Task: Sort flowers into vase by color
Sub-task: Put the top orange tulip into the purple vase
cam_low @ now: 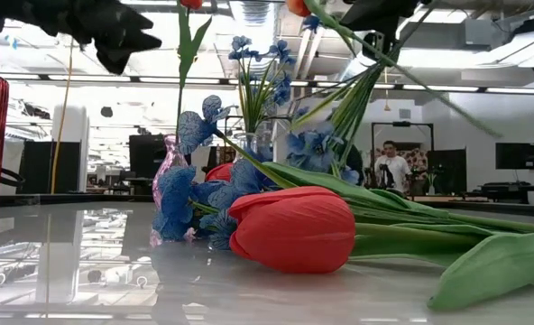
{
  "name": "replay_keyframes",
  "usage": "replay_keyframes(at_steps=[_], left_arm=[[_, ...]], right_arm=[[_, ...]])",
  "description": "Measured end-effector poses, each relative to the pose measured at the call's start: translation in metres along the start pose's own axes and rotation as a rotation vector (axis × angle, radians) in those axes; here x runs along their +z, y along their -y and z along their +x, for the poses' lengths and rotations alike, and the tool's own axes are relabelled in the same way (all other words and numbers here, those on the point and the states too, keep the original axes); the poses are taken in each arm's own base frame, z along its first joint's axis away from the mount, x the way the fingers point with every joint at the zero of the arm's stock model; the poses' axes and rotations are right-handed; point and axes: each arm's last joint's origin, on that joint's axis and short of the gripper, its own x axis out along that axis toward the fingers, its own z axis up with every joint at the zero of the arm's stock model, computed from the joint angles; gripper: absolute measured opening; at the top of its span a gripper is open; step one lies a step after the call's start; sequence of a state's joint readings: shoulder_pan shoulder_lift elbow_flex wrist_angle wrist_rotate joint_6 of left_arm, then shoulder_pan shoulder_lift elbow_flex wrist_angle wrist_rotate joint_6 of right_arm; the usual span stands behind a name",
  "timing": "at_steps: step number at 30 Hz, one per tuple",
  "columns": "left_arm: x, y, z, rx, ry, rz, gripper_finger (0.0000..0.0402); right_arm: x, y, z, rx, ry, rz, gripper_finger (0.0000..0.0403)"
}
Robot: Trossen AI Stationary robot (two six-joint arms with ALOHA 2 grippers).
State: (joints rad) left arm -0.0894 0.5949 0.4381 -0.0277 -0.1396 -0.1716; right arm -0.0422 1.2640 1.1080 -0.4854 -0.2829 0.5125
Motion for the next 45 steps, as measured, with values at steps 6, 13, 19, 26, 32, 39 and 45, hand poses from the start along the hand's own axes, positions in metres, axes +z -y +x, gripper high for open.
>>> replay_keyframes(at_steps=[6, 13, 19, 26, 32, 39, 45], left_arm=[[-0.002, 0.018, 0.021, -0.087, 0.021, 0.001, 0.0153], [-0.008, 0.04, 0.049, -0.118, 0.083, -0.003, 0.0153], [-0.01, 0.059, 0.07, -0.071, 0.117, -0.009, 0.0153], [-0.004, 0.082, 0.106, 0.031, 0.115, -0.004, 0.0153], [0.005, 0.104, 0.148, 0.075, 0.109, 0.001, 0.0153], [0.013, 0.123, 0.194, 0.206, 0.129, -0.011, 0.0153], [0.014, 0.13, 0.219, 0.322, 0.147, -0.02, 0.0153]], right_arm=[[0.0, 0.0, 0.0, -0.001, 0.001, 0.0, 0.002], [0.0, 0.0, 0.0, 0.0, 0.001, 0.0, 0.002], [0.0, 0.0, 0.0, 0.0, 0.001, 0.002, 0.002], [0.001, 0.0, 0.0, -0.018, 0.015, -0.003, 0.002], [0.002, 0.0, 0.0, -0.037, 0.042, -0.03, 0.002], [0.003, -0.001, 0.0, -0.03, 0.054, -0.053, 0.0021], [0.005, -0.002, 0.0, -0.02, 0.073, -0.066, 0.0021]])
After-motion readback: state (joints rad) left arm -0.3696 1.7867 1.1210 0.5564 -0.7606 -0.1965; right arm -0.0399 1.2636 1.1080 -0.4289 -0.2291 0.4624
